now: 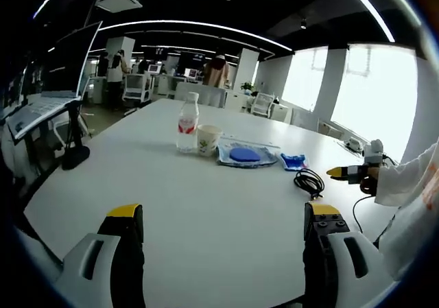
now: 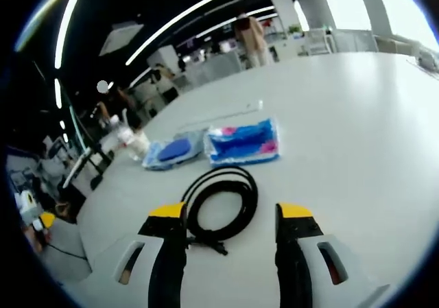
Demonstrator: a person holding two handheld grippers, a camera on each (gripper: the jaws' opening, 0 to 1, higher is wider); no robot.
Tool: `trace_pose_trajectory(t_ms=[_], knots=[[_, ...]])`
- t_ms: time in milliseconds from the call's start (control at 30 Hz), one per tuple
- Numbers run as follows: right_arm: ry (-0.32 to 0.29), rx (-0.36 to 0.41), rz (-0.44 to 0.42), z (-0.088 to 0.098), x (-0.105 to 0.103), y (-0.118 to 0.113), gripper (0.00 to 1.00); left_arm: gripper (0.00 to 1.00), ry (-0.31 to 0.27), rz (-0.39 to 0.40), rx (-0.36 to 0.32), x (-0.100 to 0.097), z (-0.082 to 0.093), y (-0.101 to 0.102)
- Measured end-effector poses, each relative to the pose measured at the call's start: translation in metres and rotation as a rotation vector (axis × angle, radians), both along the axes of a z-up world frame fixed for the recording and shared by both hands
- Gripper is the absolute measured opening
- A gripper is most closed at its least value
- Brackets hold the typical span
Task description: Arrange the tabletop items into an orderly group along one side of the table until the central work area is clear of visible clutter.
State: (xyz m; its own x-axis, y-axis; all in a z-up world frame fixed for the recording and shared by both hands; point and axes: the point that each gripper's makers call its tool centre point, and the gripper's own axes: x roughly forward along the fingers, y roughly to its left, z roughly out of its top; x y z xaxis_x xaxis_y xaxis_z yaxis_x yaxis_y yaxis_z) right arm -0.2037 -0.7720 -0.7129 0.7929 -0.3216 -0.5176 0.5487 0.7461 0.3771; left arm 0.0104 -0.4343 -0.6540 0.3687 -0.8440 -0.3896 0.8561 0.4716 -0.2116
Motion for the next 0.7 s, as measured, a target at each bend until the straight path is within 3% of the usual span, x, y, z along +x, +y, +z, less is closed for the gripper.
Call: trace_pose_trajectory(t_ms=[333,567,700], knots=[[-0.004,-0.044,-0.004,0.013,-0.014,0.03,0.51,1.0,0.002,-0.078,0.048,0.007,-0.017,-0.001],[-0.02,-0.038,-0.045,0.017,-0.024,0.052,0.52,0.99,-0.018,-0.117,0.06,0.008,-0.02,-0.001],[-0.013,-0.043,-0.051,0.018,-0.031,0.065,0.52,0.99,0.009,-0.115,0.044,0.007,-0.022,-0.003]])
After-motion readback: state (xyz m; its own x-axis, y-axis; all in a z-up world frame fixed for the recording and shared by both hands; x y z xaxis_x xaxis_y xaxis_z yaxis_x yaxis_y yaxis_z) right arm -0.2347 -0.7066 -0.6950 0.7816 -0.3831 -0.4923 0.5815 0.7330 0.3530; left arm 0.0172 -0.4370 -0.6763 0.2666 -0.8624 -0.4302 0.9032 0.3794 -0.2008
